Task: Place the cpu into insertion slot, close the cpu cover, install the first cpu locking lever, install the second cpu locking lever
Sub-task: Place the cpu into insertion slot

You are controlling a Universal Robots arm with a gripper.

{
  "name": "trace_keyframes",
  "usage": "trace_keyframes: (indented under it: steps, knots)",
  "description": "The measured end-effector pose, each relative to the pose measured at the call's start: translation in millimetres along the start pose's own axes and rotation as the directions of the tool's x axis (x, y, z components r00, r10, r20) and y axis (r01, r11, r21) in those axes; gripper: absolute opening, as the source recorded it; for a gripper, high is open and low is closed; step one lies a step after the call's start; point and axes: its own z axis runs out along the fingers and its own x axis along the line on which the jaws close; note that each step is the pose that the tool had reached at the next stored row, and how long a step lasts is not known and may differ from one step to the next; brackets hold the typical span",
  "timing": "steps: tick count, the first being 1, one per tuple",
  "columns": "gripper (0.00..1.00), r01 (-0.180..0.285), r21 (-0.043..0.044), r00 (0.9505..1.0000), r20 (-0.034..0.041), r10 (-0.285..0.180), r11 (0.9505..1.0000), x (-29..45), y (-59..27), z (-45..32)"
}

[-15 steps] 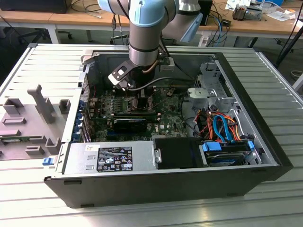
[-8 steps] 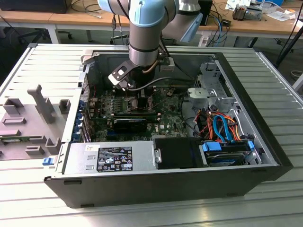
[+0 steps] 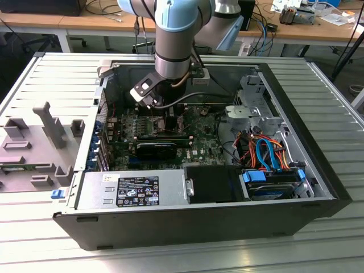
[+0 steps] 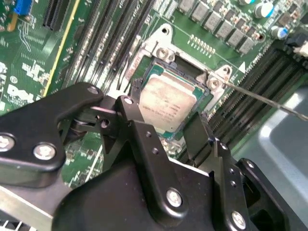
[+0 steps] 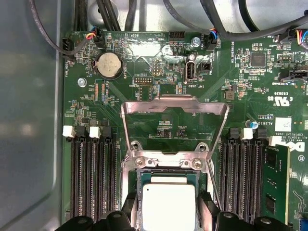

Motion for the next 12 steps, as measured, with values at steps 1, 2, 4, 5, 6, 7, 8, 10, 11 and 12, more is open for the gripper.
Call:
trace_keyframes:
  steps: [1,2,4,5,6,7,8,10,11,12]
  knots:
    - [0.62,0.0,-0.0001,1.0,-0.0025,0.0,1.0,0.0,0.0,-0.7]
    - [0.62,0.0,-0.0002,1.0,-0.0044,0.0,1.0,0.0,0.0,-0.9]
    - [0.62,0.0,-0.0002,1.0,-0.0082,0.0,1.0,-0.1,0.0,-1.0]
    - [0.62,0.001,-0.0004,0.9999,-0.0126,-0.001,1.0,-0.2,0.0,-0.8]
    - [0.62,0.001,-0.0005,0.9999,-0.0157,-0.001,1.0,-0.1,0.0,-0.7]
    - [0.62,0.001,-0.0006,0.9998,-0.0188,-0.001,1.0,-0.1,0.0,-0.4]
    - [0.62,0.001,-0.0006,0.9998,-0.0192,-0.001,1.0,-0.1,0.0,-0.4]
    - [0.62,0.001,-0.0006,0.9998,-0.0193,-0.001,1.0,-0.3,0.0,-0.4]
    - [0.62,0.001,-0.0005,0.9998,-0.0192,-0.001,1.0,-0.4,0.0,-0.8]
    - [0.62,0.001,-0.0005,0.9998,-0.0192,-0.001,1.0,-0.4,-0.1,-3.0]
